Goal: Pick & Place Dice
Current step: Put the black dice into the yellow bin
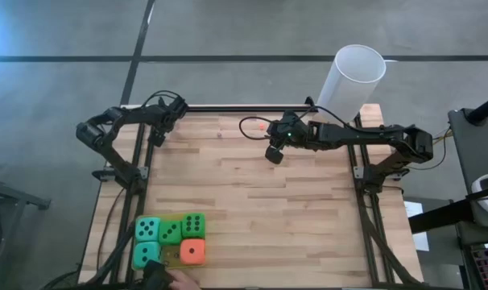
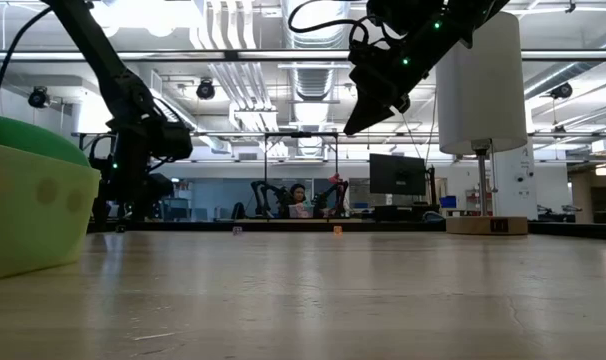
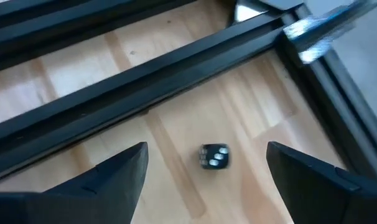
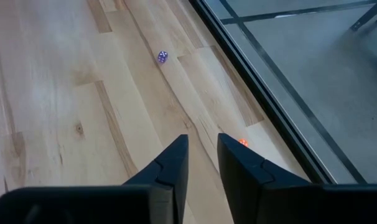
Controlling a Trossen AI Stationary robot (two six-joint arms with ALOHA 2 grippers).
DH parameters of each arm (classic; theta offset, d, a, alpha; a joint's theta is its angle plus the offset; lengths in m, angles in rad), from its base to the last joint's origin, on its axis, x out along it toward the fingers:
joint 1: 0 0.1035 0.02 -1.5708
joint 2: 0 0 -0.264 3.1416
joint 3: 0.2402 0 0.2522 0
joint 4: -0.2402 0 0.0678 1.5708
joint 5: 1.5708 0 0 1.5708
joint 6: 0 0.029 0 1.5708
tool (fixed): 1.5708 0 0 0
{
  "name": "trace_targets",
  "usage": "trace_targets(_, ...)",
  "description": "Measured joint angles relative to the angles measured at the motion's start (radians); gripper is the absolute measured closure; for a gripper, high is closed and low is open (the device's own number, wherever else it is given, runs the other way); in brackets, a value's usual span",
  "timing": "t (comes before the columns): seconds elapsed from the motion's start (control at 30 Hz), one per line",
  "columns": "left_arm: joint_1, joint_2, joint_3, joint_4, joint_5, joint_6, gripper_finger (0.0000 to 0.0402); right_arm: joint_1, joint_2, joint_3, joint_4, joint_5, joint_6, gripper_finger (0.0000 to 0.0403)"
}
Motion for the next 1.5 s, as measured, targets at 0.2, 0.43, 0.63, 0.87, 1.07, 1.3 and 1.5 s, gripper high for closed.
trace_targets(0.2, 0.000, 0.000, -0.005, 0.000, -0.001, -0.007, 0.0087, 0.000, 0.000, 0.000, 0.000, 0.000, 0.000, 0.0312)
trace_targets(0.43, 0.000, 0.000, -0.005, -0.007, 0.023, -0.060, 0.0124, 0.000, 0.000, 0.000, 0.000, 0.000, 0.000, 0.0321)
trace_targets(0.63, 0.000, 0.000, -0.006, -0.032, 0.029, -0.100, 0.0176, 0.000, 0.000, 0.000, 0.000, 0.000, 0.000, 0.0331)
trace_targets(0.87, -0.001, 0.000, -0.006, -0.052, 0.030, -0.128, 0.0217, 0.000, 0.000, 0.000, 0.000, 0.000, 0.000, 0.0333)
trace_targets(1.07, -0.004, -0.005, -0.006, -0.066, 0.034, -0.128, 0.0243, 0.000, 0.000, 0.000, 0.000, 0.000, 0.000, 0.0321)
trace_targets(1.3, -0.004, -0.006, -0.006, -0.076, 0.040, -0.132, 0.0264, 0.000, 0.000, 0.000, 0.000, 0.000, 0.000, 0.0312)
trace_targets(1.5, -0.006, -0.006, -0.006, -0.081, 0.039, -0.151, 0.0277, 0.000, 0.000, 0.000, 0.000, 0.000, 0.000, 0.0317)
